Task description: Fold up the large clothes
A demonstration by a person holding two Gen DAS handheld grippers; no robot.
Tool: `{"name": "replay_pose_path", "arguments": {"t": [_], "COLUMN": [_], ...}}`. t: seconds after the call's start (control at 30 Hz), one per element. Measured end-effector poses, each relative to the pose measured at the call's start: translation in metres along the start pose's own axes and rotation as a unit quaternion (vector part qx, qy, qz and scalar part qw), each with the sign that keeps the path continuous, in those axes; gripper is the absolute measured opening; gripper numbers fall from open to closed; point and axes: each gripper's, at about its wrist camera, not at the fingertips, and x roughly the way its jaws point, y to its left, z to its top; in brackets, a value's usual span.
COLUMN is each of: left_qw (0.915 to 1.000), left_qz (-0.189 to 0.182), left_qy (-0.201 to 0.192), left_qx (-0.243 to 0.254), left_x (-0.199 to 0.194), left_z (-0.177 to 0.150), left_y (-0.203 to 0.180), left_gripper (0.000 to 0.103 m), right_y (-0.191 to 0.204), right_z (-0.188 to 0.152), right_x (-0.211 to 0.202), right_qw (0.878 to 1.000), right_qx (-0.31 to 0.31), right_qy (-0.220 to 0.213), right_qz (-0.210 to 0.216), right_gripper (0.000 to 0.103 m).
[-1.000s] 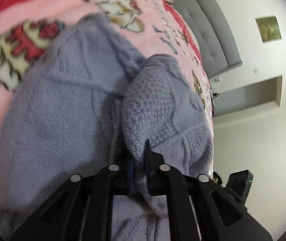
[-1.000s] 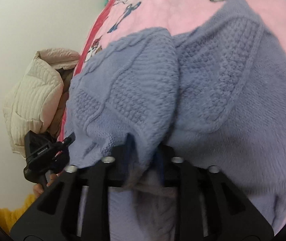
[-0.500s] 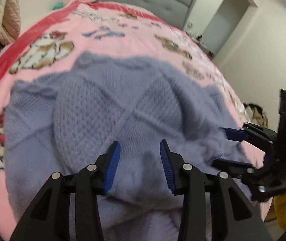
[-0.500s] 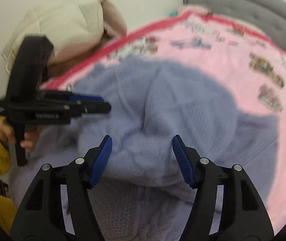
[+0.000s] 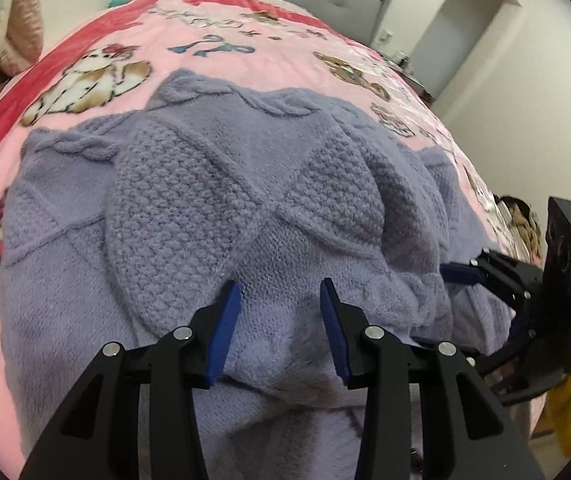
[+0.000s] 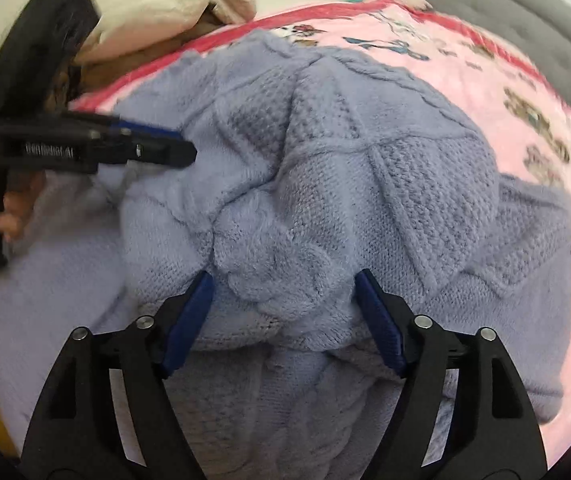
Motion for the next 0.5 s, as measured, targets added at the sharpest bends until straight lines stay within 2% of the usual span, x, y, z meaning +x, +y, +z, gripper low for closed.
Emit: {"name": "replay_pose_path", "arguments": {"t": [0.1, 0.13, 0.2, 0.33, 0.5], "left_qw": [0.9998, 0.9997, 0.9996, 0.9996, 0.9997], "left_qz": [-0.002, 0.000, 0.001, -0.001, 0.015], "left_qy": [-0.004, -0.007, -0.009, -0.016, -0.005], "left_qx": [-0.021, -0.024, -0.026, -0.021, -0.018], "left_x": [-0.008, -0.011, -0.017, -0.032, -0.049], "left_z": [0.003, 0.003, 0.005, 0.004, -0.010], "left_y": [-0.005, -0.007, -0.012, -0.016, -0.013], "left_gripper": [0.059, 0.061, 0.069, 0.070, 0.072], "right_y": [-0.003, -0.004, -0.003, 0.001, 0.008], "right_z": [0.003, 0.004, 0.005, -0.001, -0.023], "right_x": [-0.011, -0.017, -0.027, -0.054, -0.070], "right_qw": [0.999, 0.999, 0.998, 0.997, 0.997], "right_qx": [0.036, 0.046, 0.056, 0.065, 0.064], "right_qy": [-0.012, -0.020, -0.031, -0.049, -0.033], "right_qz": [0.006, 0.004, 0.003, -0.002, -0.029], "right_gripper": [0.075, 0.076, 0.082, 0.083, 0.083]}}
